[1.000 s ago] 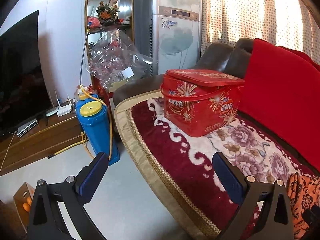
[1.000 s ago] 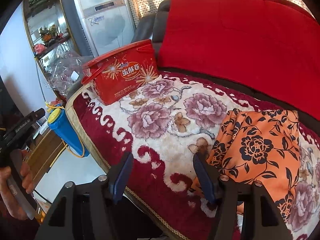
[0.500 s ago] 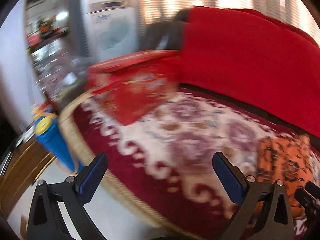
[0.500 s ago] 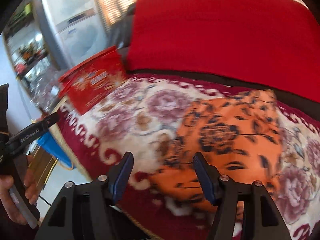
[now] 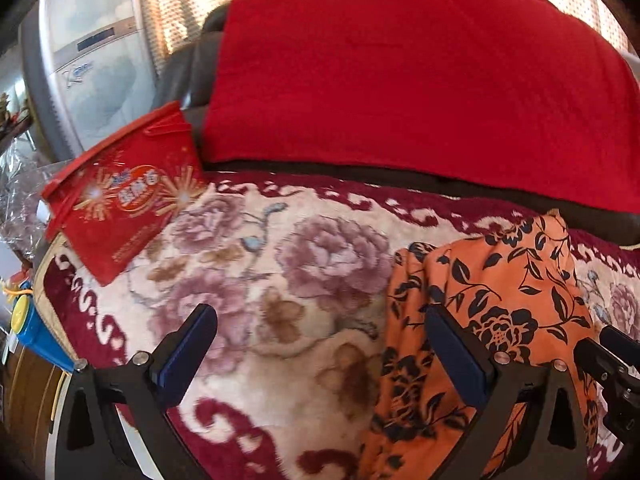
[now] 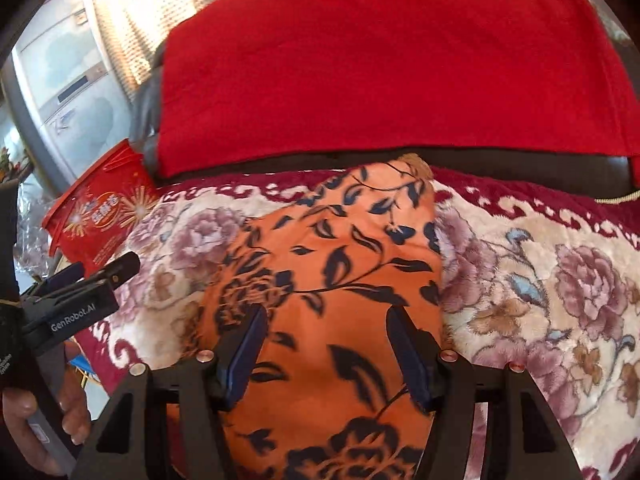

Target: Fold small clothes

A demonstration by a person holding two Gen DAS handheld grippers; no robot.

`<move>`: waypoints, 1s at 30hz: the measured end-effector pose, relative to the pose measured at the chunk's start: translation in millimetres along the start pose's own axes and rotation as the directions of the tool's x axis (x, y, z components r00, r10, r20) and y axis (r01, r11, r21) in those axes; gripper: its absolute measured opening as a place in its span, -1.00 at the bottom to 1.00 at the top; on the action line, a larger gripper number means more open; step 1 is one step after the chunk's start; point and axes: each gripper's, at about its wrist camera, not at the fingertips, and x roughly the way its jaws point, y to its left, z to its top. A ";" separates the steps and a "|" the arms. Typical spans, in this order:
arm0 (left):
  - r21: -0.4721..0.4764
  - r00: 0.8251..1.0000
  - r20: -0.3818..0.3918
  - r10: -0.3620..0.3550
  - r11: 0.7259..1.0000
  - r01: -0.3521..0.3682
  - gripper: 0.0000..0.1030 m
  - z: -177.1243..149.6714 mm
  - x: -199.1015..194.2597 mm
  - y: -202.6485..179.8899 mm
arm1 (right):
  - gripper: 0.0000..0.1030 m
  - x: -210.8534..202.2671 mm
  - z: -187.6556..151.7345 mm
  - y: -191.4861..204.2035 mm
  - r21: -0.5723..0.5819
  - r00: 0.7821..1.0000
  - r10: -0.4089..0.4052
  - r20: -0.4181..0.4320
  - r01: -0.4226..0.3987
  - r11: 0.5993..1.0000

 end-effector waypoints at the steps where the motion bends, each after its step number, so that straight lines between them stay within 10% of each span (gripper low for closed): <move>1: 0.007 1.000 -0.003 0.001 1.000 -0.001 1.00 -0.3 3.4 -3.5 | 0.28 3.5 0.1 -3.9 0.007 1.000 -0.001 -0.002 0.001 1.000; 30: -0.003 0.999 -0.012 0.045 0.999 -0.045 1.00 -8.3 10.5 5.0 | 0.28 1.4 -0.2 -9.5 0.029 0.999 0.032 0.038 -0.033 0.999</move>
